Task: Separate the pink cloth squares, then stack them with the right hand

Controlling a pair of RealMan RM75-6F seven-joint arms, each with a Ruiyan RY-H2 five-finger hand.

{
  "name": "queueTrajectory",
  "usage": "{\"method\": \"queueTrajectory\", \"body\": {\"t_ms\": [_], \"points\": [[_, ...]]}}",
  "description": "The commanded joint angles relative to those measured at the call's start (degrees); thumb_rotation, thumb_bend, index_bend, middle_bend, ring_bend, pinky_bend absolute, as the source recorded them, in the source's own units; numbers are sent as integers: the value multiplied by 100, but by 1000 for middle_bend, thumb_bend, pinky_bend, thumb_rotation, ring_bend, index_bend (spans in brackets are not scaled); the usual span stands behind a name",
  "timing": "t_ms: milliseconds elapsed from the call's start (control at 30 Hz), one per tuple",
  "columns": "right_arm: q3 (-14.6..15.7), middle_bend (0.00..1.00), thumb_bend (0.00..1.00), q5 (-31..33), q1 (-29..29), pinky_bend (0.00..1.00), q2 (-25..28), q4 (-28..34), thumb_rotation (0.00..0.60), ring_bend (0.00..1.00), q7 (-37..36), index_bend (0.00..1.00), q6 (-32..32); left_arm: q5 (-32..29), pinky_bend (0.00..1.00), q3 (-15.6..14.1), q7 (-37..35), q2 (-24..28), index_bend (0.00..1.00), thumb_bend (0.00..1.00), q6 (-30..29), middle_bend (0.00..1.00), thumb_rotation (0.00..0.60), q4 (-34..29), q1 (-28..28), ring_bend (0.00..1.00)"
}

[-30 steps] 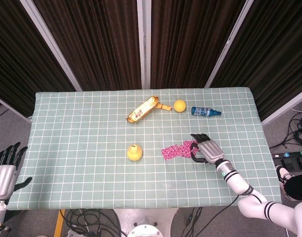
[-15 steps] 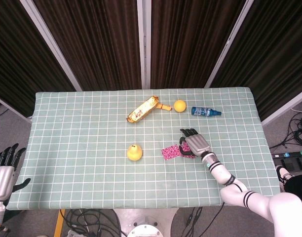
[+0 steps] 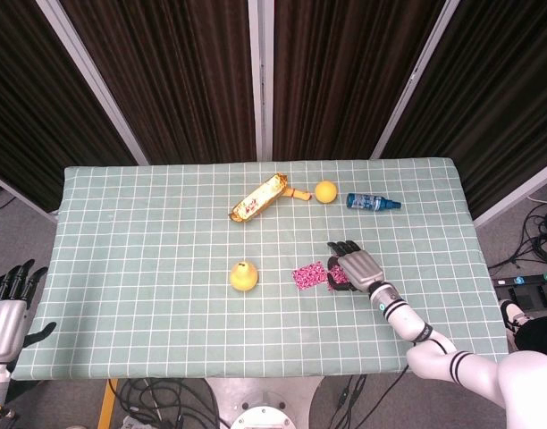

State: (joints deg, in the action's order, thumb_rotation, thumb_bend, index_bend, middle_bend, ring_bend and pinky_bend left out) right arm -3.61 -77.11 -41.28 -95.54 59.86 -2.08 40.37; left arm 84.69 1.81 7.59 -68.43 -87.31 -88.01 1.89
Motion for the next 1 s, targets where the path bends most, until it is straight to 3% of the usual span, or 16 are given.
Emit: {"method": "queueTrajectory", "body": {"t_ms": [33, 233, 433, 700, 1000], "points": [[129, 27, 495, -99, 123, 0, 214, 291, 142, 0, 33, 350, 132, 13, 161, -3, 8, 2, 180, 4, -2, 156, 600, -7, 3, 108], [301, 27, 495, -174, 306, 0, 527, 700, 136, 0, 213, 349, 324, 36, 161, -1, 23, 8, 180, 4, -15, 155, 600, -31, 8, 108], [277, 27, 494, -79, 419, 0, 743, 956, 142, 0, 349, 349, 472, 43, 161, 3, 36, 8, 180, 4, -3, 156, 600, -46, 21, 108], [63, 27, 493, 137, 277, 0, 426, 498, 140, 0, 387, 349, 304, 57, 161, 1, 38, 10, 180, 3, -23, 155, 600, -69, 16, 108], [136, 26, 494, 162, 294, 0, 278, 232, 138, 0, 336, 349, 156, 11, 162, -24, 17, 4, 180, 3, -27, 156, 600, -55, -33, 108]]}}
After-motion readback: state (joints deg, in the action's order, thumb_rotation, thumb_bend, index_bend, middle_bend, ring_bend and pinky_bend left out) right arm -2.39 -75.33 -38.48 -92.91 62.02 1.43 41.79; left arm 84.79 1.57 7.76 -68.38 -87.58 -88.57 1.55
